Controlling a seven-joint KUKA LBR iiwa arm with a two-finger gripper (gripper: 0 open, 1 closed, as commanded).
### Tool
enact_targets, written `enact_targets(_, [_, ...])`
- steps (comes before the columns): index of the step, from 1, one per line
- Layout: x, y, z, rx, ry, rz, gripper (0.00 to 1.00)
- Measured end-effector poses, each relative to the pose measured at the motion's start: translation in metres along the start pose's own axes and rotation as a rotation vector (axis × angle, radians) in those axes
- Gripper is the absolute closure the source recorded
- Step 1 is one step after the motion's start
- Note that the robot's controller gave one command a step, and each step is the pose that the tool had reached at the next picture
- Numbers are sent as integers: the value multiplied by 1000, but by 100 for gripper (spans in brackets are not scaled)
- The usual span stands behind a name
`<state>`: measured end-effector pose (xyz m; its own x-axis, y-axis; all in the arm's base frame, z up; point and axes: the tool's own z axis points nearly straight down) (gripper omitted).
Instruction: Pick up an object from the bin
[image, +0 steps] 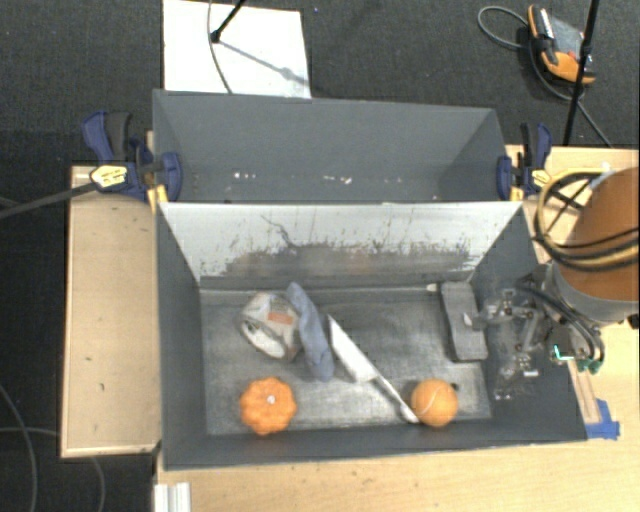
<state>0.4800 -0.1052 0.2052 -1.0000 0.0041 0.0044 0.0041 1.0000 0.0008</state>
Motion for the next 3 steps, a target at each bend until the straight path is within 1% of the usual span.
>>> enact_targets(1, [-2,0,-3,1,-8,-4,0])
enact_targets(2, [-20,-5,52,2,-15,26,0])
enact_targets(3, [-43,-13,76,0,-3,-105,0])
